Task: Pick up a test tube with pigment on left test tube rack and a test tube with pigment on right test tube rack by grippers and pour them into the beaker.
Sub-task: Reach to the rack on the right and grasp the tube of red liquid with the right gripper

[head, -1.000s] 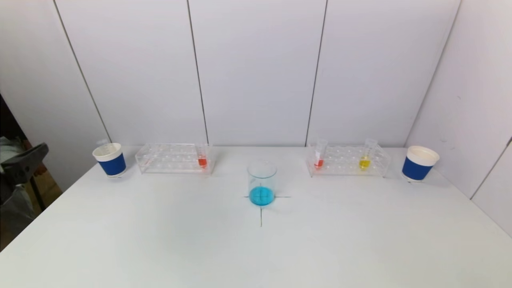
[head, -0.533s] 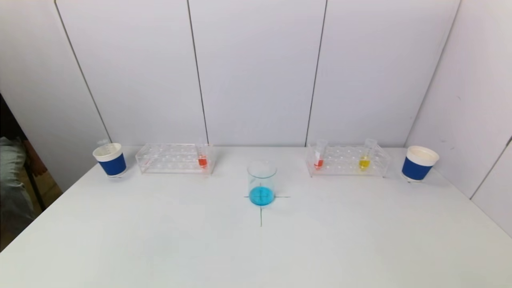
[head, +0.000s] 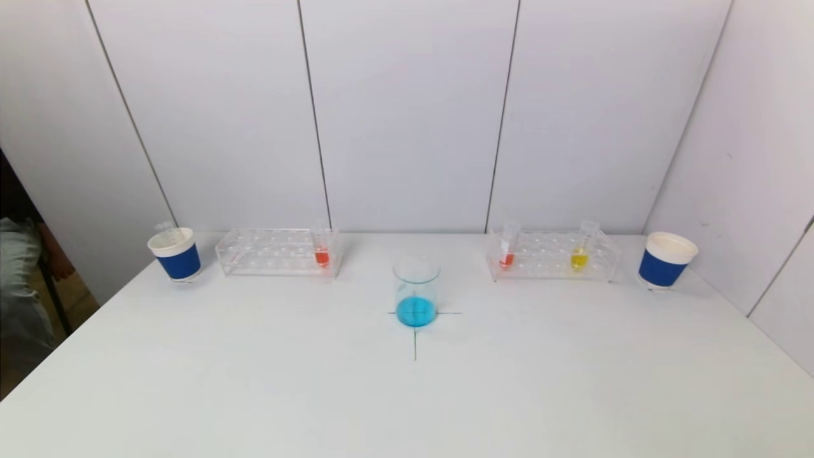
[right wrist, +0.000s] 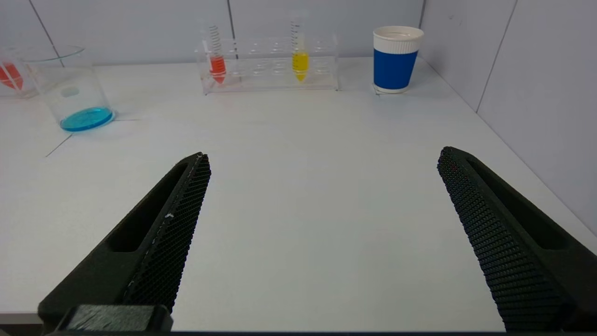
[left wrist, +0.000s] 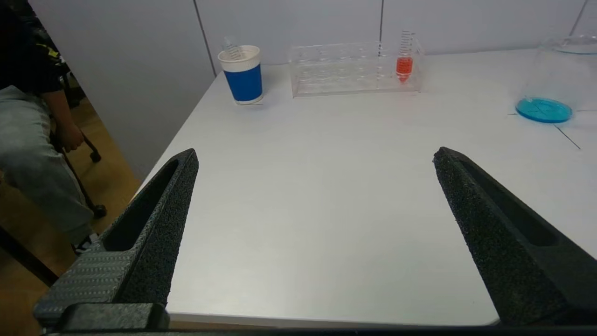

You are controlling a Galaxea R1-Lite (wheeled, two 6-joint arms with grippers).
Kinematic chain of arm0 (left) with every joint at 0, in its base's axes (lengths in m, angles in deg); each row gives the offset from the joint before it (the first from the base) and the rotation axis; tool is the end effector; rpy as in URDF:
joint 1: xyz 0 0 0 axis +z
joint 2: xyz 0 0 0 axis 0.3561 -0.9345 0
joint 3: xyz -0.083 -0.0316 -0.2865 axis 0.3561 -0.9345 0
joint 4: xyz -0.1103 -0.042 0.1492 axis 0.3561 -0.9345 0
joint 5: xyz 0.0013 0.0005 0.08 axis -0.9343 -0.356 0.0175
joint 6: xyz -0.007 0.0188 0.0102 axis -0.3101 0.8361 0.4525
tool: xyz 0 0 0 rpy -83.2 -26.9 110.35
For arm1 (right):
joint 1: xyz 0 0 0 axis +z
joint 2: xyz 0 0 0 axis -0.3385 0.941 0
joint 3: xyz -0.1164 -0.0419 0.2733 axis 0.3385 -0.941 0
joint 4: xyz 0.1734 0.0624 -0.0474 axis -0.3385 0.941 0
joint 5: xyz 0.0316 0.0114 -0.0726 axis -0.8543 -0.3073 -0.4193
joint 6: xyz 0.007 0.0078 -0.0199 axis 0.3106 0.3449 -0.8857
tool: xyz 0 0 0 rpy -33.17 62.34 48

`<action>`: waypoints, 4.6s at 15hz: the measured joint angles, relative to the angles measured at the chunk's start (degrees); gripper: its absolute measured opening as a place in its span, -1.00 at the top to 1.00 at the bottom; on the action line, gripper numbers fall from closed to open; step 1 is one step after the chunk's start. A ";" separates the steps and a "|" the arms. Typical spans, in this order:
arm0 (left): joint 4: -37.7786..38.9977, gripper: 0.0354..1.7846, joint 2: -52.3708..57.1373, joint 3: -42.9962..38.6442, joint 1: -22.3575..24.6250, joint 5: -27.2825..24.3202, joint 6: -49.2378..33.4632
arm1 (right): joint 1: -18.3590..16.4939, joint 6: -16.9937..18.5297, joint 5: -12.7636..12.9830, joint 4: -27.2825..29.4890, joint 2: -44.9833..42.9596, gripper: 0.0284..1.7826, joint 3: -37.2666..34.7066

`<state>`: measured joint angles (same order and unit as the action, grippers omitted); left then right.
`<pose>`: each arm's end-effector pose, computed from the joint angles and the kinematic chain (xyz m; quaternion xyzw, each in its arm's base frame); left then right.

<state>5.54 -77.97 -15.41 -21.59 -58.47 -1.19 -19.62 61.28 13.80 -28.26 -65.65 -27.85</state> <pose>-0.0404 0.0024 0.1383 0.0386 -0.0088 0.0344 0.9986 -0.0229 -0.0004 0.0771 0.0236 -0.0076 -0.0082 0.9997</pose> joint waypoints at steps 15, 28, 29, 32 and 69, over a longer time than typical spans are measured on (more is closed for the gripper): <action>7.18 -0.98 5.32 -15.38 0.32 -5.08 -1.33 | -0.02 -0.05 0.00 0.00 0.00 -0.99 0.00; 7.14 -0.98 5.32 -15.41 0.29 -5.06 -1.33 | -0.06 -1.22 -0.83 -0.82 0.00 -0.99 0.88; 7.14 -0.98 5.32 -15.41 0.29 -5.06 -1.33 | -0.09 -1.27 -1.56 -0.29 0.13 -0.99 2.80; 7.12 -0.98 5.32 -15.41 0.29 -5.06 -1.33 | -0.09 -1.32 -3.33 1.40 3.88 -0.99 11.37; 7.12 -0.98 5.28 -15.41 0.29 -5.08 -1.33 | 30.98 -0.77 26.58 -78.84 114.80 -0.99 30.37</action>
<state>12.66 -72.70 -30.81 -21.30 -63.55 -2.51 11.35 60.52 40.37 -107.10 49.14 2.51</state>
